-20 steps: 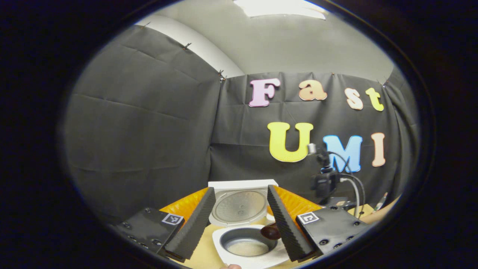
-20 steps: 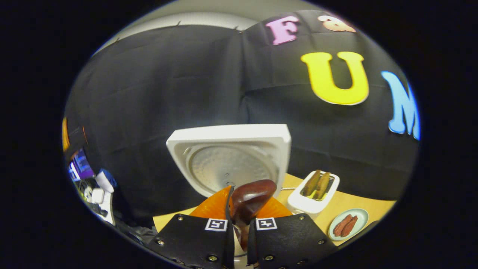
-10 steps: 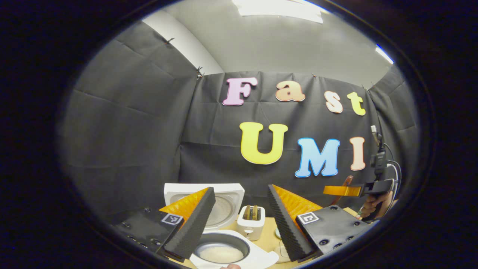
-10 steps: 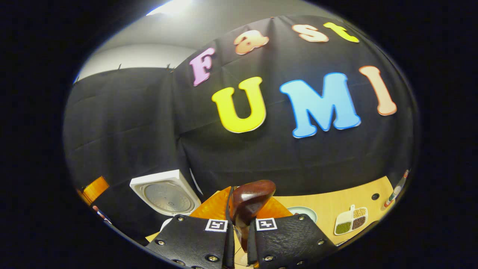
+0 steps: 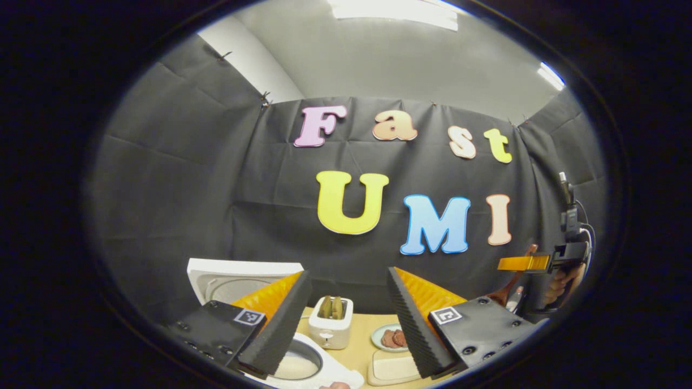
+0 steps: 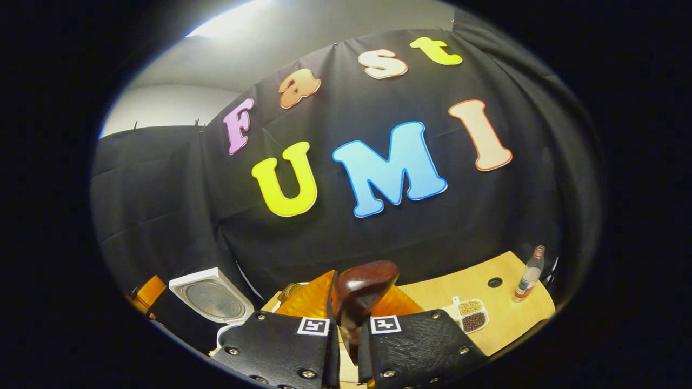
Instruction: Close the left gripper, press the button to open the rice cooker; take a wooden spoon from the chopstick holder with the right hand, scoop a spoonful of rice and pour it into the rice cooker, then put the wooden spoon back into the chopstick holder.
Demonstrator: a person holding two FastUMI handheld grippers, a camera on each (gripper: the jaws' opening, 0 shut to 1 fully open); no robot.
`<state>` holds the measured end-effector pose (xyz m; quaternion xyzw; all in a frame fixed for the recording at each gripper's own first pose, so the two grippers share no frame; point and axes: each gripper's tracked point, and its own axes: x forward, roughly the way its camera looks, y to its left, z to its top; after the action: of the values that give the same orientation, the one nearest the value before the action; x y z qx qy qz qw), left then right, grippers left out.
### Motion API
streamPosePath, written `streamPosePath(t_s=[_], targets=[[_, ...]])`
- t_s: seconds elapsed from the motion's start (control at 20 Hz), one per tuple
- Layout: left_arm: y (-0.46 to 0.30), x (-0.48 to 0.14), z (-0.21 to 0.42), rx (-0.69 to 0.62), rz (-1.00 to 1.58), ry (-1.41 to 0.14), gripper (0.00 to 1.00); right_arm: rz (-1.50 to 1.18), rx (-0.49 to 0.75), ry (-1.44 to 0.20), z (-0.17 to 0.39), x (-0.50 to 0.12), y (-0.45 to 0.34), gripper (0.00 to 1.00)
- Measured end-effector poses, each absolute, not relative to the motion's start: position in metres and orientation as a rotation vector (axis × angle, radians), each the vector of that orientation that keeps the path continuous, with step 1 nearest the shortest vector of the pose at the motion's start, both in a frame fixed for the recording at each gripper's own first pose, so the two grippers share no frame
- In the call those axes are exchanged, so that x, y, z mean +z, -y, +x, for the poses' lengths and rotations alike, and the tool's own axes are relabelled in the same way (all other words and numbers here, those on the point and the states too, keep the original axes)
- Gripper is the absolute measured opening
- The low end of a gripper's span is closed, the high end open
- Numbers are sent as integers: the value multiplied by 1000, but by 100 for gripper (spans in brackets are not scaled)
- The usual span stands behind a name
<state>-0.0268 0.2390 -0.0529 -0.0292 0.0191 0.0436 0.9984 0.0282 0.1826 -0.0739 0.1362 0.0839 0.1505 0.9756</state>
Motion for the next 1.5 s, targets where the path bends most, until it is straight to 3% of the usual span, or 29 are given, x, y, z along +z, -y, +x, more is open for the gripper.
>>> streamPosePath(t_s=[0.75,1.5], targets=[[-196,-53,-17,154,-19,-36,95,449,109,-346,37,-166,-54,13],[-168,-56,-27,176,26,-55,94,453,38,-556,40,-295,-39,13]])
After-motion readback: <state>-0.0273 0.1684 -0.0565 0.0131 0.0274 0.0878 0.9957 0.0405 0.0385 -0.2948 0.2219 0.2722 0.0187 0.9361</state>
